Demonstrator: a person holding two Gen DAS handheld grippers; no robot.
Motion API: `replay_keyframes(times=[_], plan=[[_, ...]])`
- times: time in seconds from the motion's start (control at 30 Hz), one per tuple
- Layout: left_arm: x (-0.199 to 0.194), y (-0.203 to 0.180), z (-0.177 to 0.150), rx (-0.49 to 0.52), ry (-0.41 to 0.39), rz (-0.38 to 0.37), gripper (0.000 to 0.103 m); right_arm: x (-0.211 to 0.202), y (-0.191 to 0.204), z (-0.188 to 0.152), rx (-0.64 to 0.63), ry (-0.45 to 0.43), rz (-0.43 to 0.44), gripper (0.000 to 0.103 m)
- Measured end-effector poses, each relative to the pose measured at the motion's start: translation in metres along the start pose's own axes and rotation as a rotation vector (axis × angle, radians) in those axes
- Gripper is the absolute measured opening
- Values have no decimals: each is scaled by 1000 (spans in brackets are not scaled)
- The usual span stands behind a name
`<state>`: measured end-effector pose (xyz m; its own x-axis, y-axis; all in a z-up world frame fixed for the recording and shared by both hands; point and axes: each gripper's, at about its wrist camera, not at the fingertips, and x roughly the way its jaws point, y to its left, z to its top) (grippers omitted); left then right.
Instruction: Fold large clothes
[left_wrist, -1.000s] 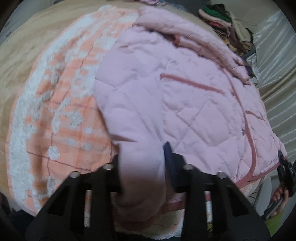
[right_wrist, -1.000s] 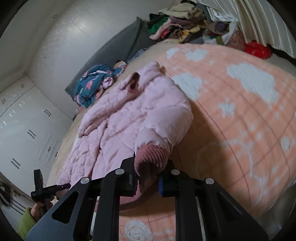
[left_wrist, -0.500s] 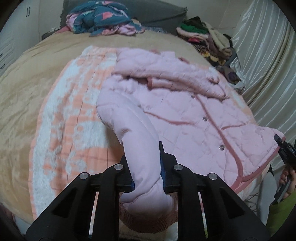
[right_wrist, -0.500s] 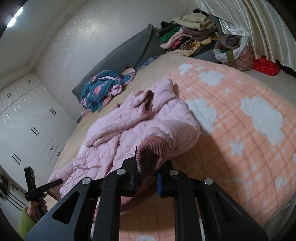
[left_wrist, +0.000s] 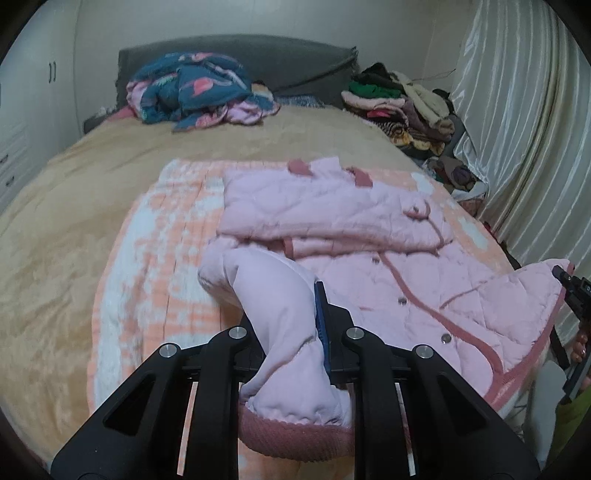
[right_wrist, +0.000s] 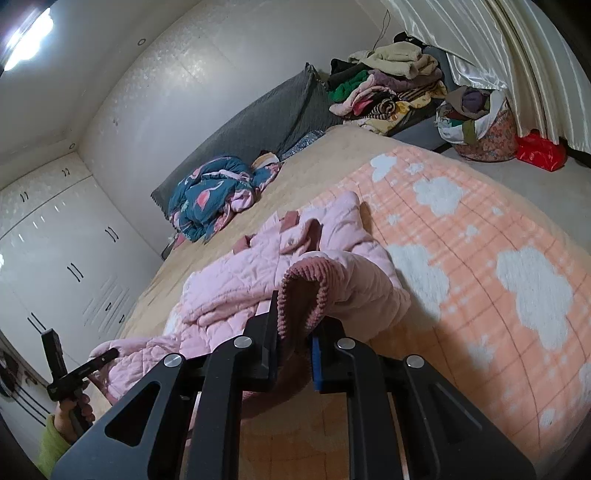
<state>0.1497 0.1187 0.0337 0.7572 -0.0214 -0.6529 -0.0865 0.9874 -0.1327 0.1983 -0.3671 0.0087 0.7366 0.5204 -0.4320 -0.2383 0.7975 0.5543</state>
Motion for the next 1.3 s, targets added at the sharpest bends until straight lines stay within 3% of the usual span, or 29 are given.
replay_keyframes(times=[0.83,1.3], plan=[[30,11,75,-35,-66,23,11,54,18,84,-9,-66,-6,12],[66,35,106,-108,-79,42,12,129,16,140,22,-56,-21,12]])
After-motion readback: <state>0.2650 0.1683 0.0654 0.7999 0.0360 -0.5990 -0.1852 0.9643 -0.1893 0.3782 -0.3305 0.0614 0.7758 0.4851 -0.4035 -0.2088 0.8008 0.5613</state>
